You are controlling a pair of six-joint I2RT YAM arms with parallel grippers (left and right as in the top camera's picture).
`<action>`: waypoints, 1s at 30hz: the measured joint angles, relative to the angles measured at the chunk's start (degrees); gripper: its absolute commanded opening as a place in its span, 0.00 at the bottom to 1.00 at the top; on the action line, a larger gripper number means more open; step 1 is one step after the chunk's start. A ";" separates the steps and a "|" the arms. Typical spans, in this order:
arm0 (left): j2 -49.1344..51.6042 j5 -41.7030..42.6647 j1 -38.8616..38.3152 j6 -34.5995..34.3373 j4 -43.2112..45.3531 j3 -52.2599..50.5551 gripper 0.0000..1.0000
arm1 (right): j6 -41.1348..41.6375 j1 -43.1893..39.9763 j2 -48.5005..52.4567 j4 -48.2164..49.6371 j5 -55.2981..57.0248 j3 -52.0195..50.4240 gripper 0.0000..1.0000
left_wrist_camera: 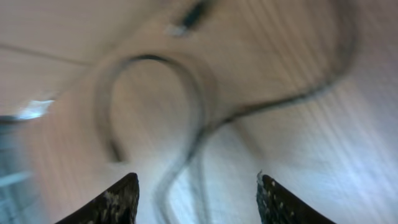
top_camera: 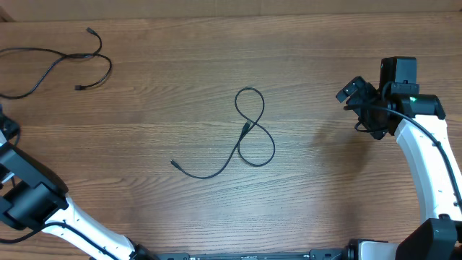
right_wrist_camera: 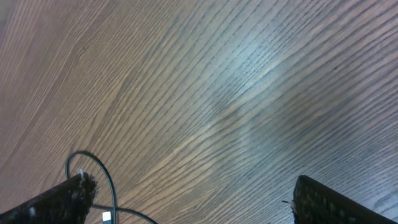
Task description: Untangle cables
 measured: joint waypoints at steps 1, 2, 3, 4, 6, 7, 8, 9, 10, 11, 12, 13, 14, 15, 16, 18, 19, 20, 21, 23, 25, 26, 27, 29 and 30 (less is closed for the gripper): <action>0.00 3.15 0.07 -0.02 0.11 0.00 0.65 | 0.02 0.00 0.00 0.00 -0.02 0.00 1.00; 0.00 6.67 0.11 0.00 0.20 0.00 0.66 | 0.00 0.00 0.00 0.00 -0.02 0.00 1.00; 0.02 9.94 0.11 0.02 0.22 0.00 0.66 | 0.00 0.00 0.00 0.00 0.00 0.00 1.00; 0.02 13.46 0.11 0.09 0.22 0.00 0.67 | 0.00 0.00 0.00 0.00 0.00 0.00 1.00; 0.09 20.24 0.11 0.13 0.04 0.00 0.65 | 0.00 0.00 0.00 0.00 0.00 0.00 1.00; 0.11 22.99 0.11 0.13 -0.26 0.00 0.62 | 0.00 0.00 0.00 0.00 0.00 0.00 1.00; 0.11 25.44 0.11 0.15 -1.03 -0.02 0.58 | 0.00 0.00 0.00 -0.04 0.00 0.00 1.00; 0.11 27.52 0.11 0.09 -2.27 -0.04 0.53 | 0.00 0.00 0.00 0.00 -0.02 0.00 1.00; 0.11 28.72 0.04 0.15 -3.19 -0.04 0.49 | 0.00 0.00 0.00 0.02 -0.02 0.00 1.00; 0.11 29.53 -0.07 0.24 -4.00 -0.09 0.44 | 0.02 0.00 0.00 0.00 0.00 0.00 1.00; 0.11 29.94 -0.15 0.22 -5.14 -0.09 0.37 | 0.00 0.00 0.00 -0.02 -0.02 0.00 1.00; 0.11 30.05 -0.17 0.28 -6.86 -0.09 0.30 | 0.02 0.00 0.00 -0.02 -0.02 0.00 1.00; 0.11 30.08 -0.17 0.26 -8.66 -0.11 0.26 | 0.02 0.00 0.00 0.00 -0.02 0.00 1.00; 0.11 30.01 -0.17 0.37 -9.73 -0.13 0.24 | 0.00 0.00 0.00 -0.02 0.00 0.00 1.00; 0.11 29.86 -0.17 0.31 -10.62 -0.13 0.23 | 0.00 0.00 0.00 -0.02 -0.02 0.00 1.00; 0.11 28.79 -0.17 0.20 -12.68 -0.15 0.22 | 0.00 0.00 0.00 0.00 -0.02 0.00 1.00; 0.11 28.06 -0.17 0.20 -13.66 -0.15 0.19 | 0.00 0.00 0.00 -0.02 0.00 0.00 1.00; 0.11 27.21 -0.17 0.20 -14.45 -0.15 0.13 | 0.00 0.00 0.00 -0.02 0.00 0.00 1.00; 0.11 26.40 -0.17 0.17 -14.99 -0.15 0.08 | 0.02 0.00 0.00 0.00 0.02 0.00 1.00; 0.11 25.11 -0.17 0.24 -15.78 -0.15 0.05 | 0.00 0.00 0.00 0.00 -0.02 0.00 1.00; 0.11 24.46 -0.17 0.26 -15.85 -0.20 0.04 | 0.00 0.00 0.00 0.02 -0.02 0.00 1.00; 0.11 24.22 -0.17 0.24 -15.72 -0.28 0.04 | 0.00 0.00 0.00 0.00 0.00 0.00 1.00; 0.11 24.00 -0.17 0.24 -15.39 -0.52 0.04 | 0.00 0.00 0.00 0.00 -0.02 0.00 1.00; 0.11 23.67 -0.17 0.24 -14.34 -1.66 0.04 | 0.00 0.00 0.00 0.00 -0.02 0.00 1.00; 0.11 23.47 -0.17 0.24 -13.88 -2.34 0.04 | -0.02 0.00 0.00 0.00 -0.02 0.00 1.00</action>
